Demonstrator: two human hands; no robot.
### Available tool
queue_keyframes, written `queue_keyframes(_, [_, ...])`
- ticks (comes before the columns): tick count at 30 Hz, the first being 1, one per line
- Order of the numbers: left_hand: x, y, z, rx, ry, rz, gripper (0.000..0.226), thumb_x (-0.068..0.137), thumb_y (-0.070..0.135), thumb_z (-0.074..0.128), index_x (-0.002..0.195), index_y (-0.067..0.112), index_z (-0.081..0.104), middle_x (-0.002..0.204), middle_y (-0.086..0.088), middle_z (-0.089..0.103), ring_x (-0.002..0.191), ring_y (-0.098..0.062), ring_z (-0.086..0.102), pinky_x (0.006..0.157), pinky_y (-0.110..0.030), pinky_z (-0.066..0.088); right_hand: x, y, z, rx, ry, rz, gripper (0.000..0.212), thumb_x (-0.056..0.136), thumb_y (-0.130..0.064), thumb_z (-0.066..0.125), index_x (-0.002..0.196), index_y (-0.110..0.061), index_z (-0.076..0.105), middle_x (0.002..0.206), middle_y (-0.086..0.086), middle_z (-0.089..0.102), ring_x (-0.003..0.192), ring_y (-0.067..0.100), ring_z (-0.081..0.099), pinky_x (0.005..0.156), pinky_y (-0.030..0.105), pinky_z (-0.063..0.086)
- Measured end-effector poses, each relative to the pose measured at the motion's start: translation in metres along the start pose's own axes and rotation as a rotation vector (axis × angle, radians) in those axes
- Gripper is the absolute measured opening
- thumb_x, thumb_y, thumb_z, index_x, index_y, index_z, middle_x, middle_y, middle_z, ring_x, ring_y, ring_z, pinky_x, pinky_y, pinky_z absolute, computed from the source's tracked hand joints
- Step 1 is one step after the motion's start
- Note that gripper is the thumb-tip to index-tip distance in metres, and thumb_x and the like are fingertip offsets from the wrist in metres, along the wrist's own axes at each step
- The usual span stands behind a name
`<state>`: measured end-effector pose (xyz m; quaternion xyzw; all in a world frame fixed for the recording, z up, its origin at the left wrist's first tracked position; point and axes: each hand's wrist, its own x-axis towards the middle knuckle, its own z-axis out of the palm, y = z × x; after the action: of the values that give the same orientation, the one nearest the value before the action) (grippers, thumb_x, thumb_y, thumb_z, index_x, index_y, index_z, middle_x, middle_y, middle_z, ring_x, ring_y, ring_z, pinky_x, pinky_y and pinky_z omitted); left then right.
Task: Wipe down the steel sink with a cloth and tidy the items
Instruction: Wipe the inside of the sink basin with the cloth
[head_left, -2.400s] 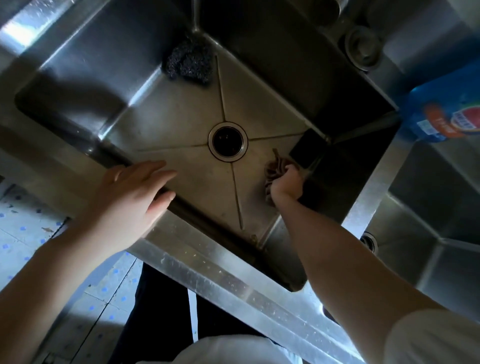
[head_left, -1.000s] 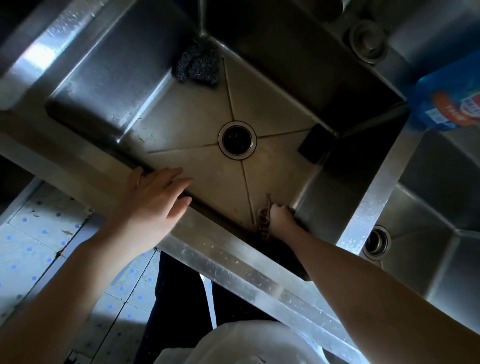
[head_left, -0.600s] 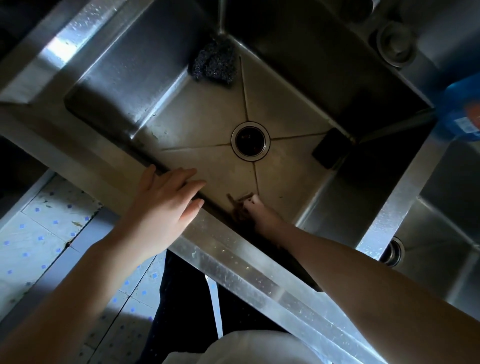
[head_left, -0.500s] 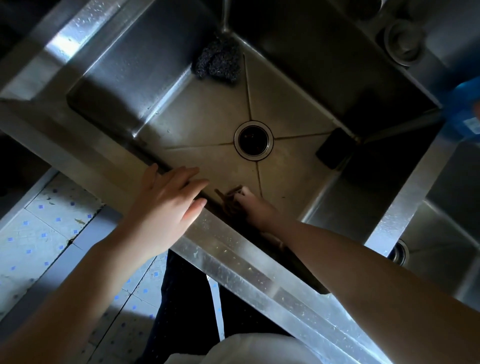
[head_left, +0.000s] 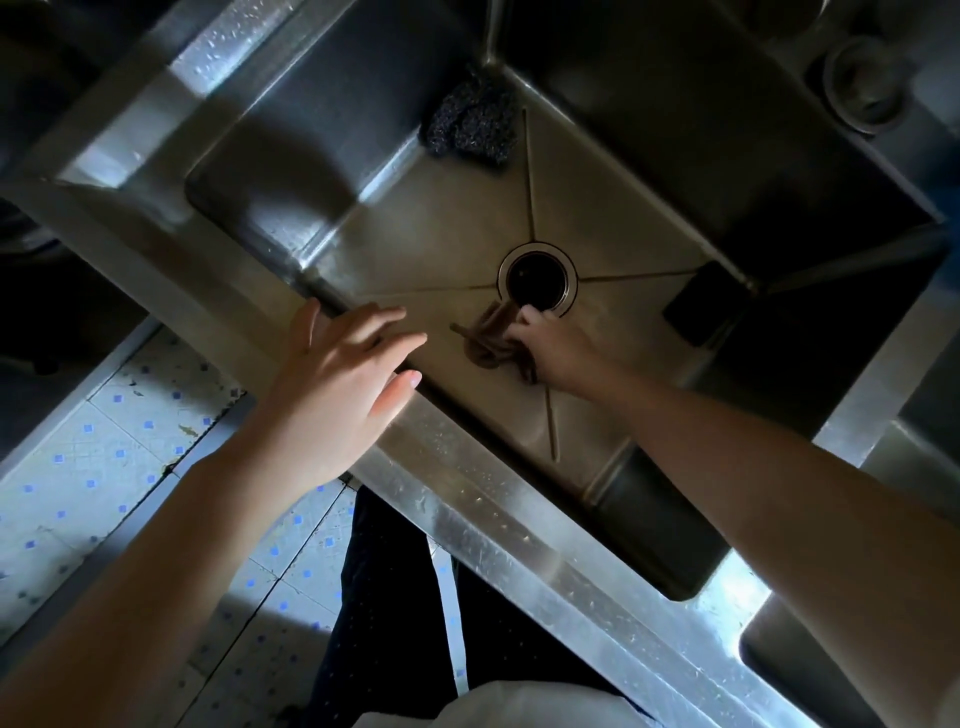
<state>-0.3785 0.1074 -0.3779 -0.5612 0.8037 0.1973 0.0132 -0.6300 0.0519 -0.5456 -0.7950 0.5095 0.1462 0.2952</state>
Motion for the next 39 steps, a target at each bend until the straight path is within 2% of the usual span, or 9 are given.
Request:
queue_keyframes(5, [-0.002, -0.012, -0.004, 0.021, 0.016, -0.011, 0.041, 0.088, 0.037, 0.038, 0.110, 0.015, 0.065, 0.125, -0.008, 0.058, 0.109, -0.026, 0.056, 0.100, -0.048, 0.030, -0.049, 0.005, 0.029, -0.028, -0.142, -0.178, 0.039, 0.085, -0.012, 0.061, 0.121, -0.024, 0.055, 0.125, 0.004, 0.047, 0.099, 0.020, 0.048, 0.079, 0.037, 0.050])
queue_keyframes(10, [-0.003, -0.015, -0.004, 0.026, 0.031, -0.009, 0.037, 0.088, 0.035, 0.038, 0.107, 0.016, 0.064, 0.119, -0.006, 0.060, 0.106, -0.027, 0.058, 0.101, -0.051, 0.029, -0.064, -0.015, 0.052, -0.020, -0.195, -0.281, 0.041, 0.097, -0.011, 0.044, 0.138, -0.013, 0.047, 0.147, 0.013, 0.036, 0.133, 0.032, 0.035, 0.109, 0.041, 0.031])
queue_keyframes(13, [-0.003, -0.017, -0.002, 0.039, 0.078, -0.002, 0.030, 0.088, 0.031, 0.041, 0.093, 0.015, 0.065, 0.104, -0.005, 0.063, 0.089, -0.028, 0.060, 0.096, -0.049, 0.033, -0.048, -0.031, 0.052, -0.052, -0.096, -0.335, 0.039, 0.097, -0.015, 0.045, 0.135, -0.016, 0.049, 0.140, 0.011, 0.041, 0.122, 0.028, 0.045, 0.097, 0.038, 0.043])
queue_keyframes(16, [-0.003, -0.020, -0.001, 0.037, 0.115, 0.001, 0.026, 0.088, 0.028, 0.042, 0.086, 0.014, 0.064, 0.094, -0.005, 0.061, 0.077, -0.029, 0.058, 0.089, -0.043, 0.034, -0.020, -0.049, 0.046, -0.046, -0.076, -0.330, 0.038, 0.097, -0.015, 0.044, 0.134, -0.013, 0.050, 0.141, 0.012, 0.040, 0.125, 0.031, 0.042, 0.102, 0.039, 0.039])
queue_keyframes(21, [0.001, -0.025, -0.003, 0.022, 0.132, 0.015, 0.026, 0.088, 0.028, 0.042, 0.088, 0.016, 0.065, 0.096, -0.005, 0.062, 0.082, -0.028, 0.060, 0.090, -0.039, 0.030, 0.044, -0.063, 0.020, 0.053, 0.072, -0.193, 0.036, 0.084, -0.014, 0.060, 0.120, -0.021, 0.059, 0.121, 0.010, 0.049, 0.101, 0.030, 0.052, 0.073, 0.031, 0.043])
queue_keyframes(27, [0.007, -0.032, -0.009, 0.006, 0.092, -0.019, 0.033, 0.089, 0.032, 0.039, 0.099, 0.016, 0.067, 0.108, -0.006, 0.062, 0.089, -0.028, 0.061, 0.094, -0.041, 0.029, 0.073, -0.006, -0.018, 0.108, 0.174, 0.104, 0.032, 0.082, -0.013, 0.053, 0.110, -0.027, 0.061, 0.115, 0.000, 0.052, 0.101, 0.023, 0.050, 0.069, 0.029, 0.036])
queue_keyframes(31, [0.009, -0.031, -0.009, 0.000, 0.045, -0.013, 0.035, 0.090, 0.033, 0.038, 0.101, 0.018, 0.066, 0.110, -0.004, 0.061, 0.096, -0.025, 0.060, 0.095, -0.041, 0.029, 0.033, 0.006, -0.007, -0.064, 0.066, 0.004, 0.043, 0.079, -0.002, 0.059, 0.116, -0.024, 0.062, 0.121, 0.002, 0.052, 0.101, 0.024, 0.051, 0.073, 0.039, 0.049])
queue_keyframes(36, [0.013, -0.028, -0.010, 0.008, 0.024, 0.004, 0.035, 0.090, 0.034, 0.038, 0.102, 0.019, 0.067, 0.111, -0.003, 0.061, 0.099, -0.024, 0.060, 0.097, -0.044, 0.031, -0.039, 0.009, 0.033, -0.202, -0.200, -0.218, 0.039, 0.087, -0.013, 0.059, 0.124, -0.023, 0.055, 0.131, 0.001, 0.046, 0.106, 0.021, 0.049, 0.078, 0.035, 0.049])
queue_keyframes(39, [0.016, -0.023, -0.009, 0.010, 0.016, 0.020, 0.035, 0.089, 0.033, 0.039, 0.099, 0.017, 0.068, 0.107, -0.004, 0.063, 0.095, -0.026, 0.060, 0.097, -0.047, 0.034, -0.066, 0.004, 0.050, -0.314, -0.384, -0.382, 0.038, 0.091, -0.015, 0.051, 0.129, -0.015, 0.047, 0.136, 0.012, 0.041, 0.103, 0.029, 0.052, 0.069, 0.036, 0.045])
